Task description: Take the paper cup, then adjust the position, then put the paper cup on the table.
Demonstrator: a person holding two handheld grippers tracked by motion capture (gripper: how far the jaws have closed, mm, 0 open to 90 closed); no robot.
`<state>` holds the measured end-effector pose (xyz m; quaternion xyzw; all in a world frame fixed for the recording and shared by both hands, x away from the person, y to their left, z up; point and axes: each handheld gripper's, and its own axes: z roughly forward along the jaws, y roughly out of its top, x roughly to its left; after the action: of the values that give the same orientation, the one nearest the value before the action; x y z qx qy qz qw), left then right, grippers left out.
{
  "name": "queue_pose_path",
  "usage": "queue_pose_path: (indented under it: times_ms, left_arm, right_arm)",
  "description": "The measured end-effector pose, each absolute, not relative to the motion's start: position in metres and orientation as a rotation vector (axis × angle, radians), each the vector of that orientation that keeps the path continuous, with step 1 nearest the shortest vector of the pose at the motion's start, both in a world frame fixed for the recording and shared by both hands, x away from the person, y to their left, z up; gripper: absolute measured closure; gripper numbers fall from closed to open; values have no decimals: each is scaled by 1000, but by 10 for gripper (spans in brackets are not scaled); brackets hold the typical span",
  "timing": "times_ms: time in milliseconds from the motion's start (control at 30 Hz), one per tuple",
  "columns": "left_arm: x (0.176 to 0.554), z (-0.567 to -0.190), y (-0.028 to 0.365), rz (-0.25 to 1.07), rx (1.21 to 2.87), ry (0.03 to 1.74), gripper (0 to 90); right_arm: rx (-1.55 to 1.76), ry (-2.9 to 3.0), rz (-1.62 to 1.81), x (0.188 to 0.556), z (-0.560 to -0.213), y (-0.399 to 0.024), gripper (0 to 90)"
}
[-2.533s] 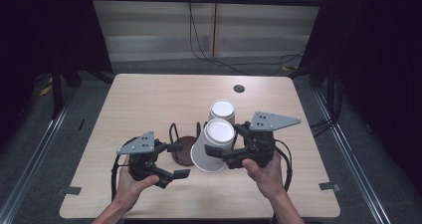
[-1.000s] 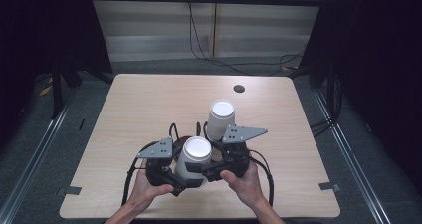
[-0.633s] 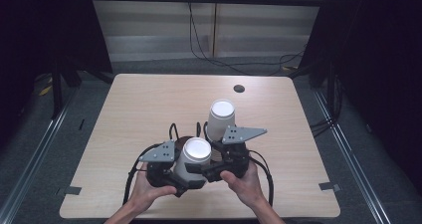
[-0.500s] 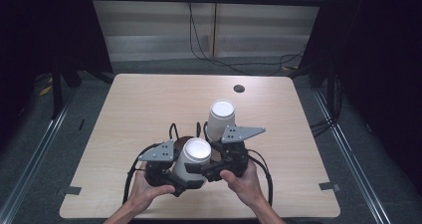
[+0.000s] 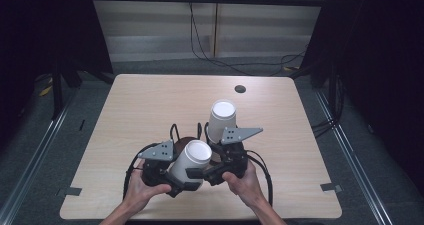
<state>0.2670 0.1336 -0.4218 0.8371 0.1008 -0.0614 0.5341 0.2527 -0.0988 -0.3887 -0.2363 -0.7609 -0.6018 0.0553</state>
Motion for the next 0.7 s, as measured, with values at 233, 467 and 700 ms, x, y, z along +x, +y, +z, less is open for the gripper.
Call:
queue_pose_path:
  times_ms: [233, 467, 700]
  left_arm:
    - [268, -421, 138, -167, 2033, 255, 173]
    - [271, -422, 142, -168, 2116, 305, 177]
    - [275, -421, 147, -165, 2170, 335, 178]
  right_arm:
    - [-692, -2327, -1806, 252, -389, -104, 144]
    - [-741, -2368, -1758, 255, -390, -110, 145]
    - [-763, -2415, -1712, 257, -392, -114, 147]
